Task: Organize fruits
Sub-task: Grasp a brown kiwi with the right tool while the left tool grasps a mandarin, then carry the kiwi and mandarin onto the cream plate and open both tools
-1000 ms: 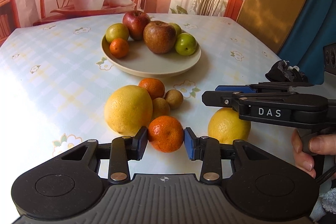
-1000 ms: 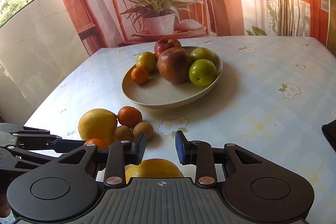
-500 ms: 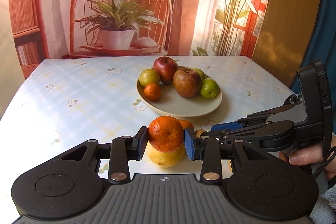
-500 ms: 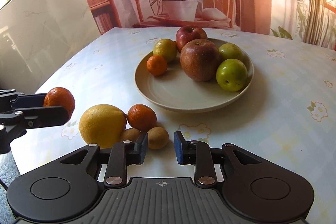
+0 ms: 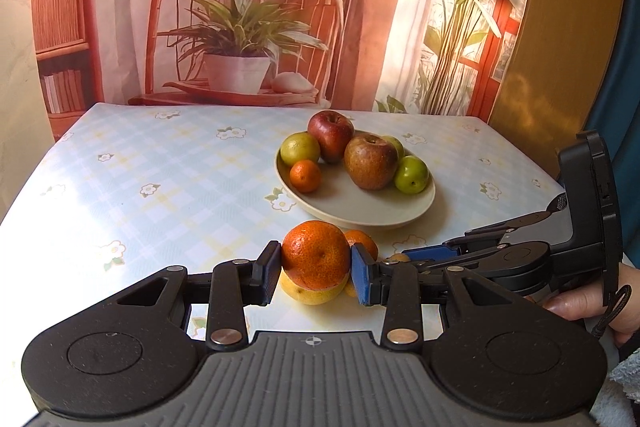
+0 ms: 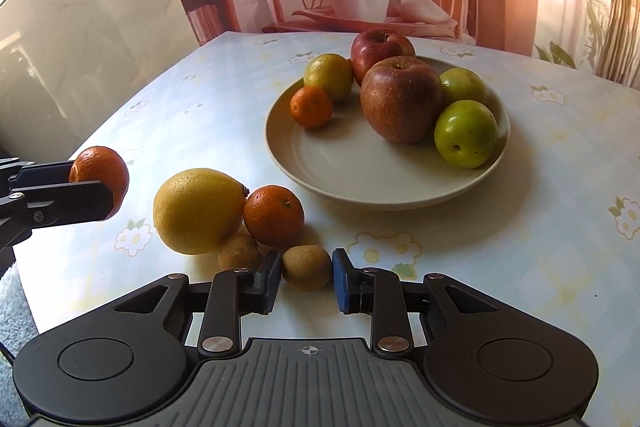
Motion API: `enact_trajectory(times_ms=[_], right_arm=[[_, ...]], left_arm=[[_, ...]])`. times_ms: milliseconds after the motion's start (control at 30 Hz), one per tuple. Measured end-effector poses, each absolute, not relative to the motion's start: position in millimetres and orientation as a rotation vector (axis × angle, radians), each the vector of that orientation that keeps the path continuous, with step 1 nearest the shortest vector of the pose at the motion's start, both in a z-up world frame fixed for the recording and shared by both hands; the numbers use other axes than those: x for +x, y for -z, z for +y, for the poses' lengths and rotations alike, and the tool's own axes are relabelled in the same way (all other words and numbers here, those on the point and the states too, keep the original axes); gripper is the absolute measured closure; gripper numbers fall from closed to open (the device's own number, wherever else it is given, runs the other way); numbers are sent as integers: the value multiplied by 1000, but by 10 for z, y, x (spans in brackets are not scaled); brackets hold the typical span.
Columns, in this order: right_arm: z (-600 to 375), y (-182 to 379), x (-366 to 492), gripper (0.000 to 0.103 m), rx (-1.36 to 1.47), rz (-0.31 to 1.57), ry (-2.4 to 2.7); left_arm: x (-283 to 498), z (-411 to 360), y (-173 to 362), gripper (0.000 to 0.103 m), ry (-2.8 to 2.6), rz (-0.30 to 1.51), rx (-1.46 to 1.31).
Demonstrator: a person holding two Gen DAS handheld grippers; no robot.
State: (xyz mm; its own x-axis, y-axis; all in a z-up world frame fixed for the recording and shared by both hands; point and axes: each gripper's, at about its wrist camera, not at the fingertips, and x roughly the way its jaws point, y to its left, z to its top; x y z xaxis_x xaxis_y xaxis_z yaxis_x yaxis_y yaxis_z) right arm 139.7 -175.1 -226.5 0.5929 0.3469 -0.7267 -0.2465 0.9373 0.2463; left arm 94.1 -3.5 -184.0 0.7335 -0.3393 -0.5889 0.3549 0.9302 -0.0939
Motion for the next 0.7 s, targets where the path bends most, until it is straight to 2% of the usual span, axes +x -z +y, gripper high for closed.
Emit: enact_trajectory(times_ms=[367,700], right_arm=[[-1929,2118,1305,78,129,812,-321],[-2345,1861,1446,78,131,719,-245]], left_arm=[[1048,-72,1844,64,400,656,38],[1415,-222,1549,64,434,596,78]])
